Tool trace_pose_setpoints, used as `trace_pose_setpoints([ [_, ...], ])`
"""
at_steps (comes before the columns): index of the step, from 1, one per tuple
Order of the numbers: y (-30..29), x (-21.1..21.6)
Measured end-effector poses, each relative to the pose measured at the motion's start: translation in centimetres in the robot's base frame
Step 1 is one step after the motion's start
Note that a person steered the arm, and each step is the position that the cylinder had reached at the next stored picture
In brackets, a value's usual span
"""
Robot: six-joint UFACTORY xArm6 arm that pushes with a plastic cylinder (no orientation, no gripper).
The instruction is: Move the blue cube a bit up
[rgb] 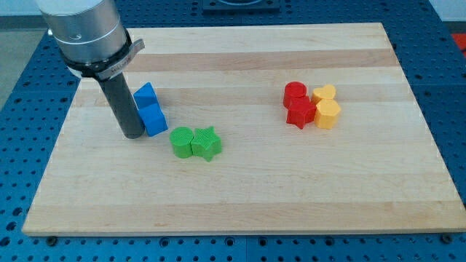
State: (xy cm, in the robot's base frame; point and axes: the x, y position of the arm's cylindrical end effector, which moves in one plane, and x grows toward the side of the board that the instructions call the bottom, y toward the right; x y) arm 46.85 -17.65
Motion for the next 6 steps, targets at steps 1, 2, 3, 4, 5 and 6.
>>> trace_pose_setpoints([
  [1, 0.0, 2.6],
  [2, 0.6, 3.6],
  [3, 2.1, 3.1],
  [4, 3.3, 2.2],
  [5, 3.3, 0.3],
  [6, 2.5, -1.1],
])
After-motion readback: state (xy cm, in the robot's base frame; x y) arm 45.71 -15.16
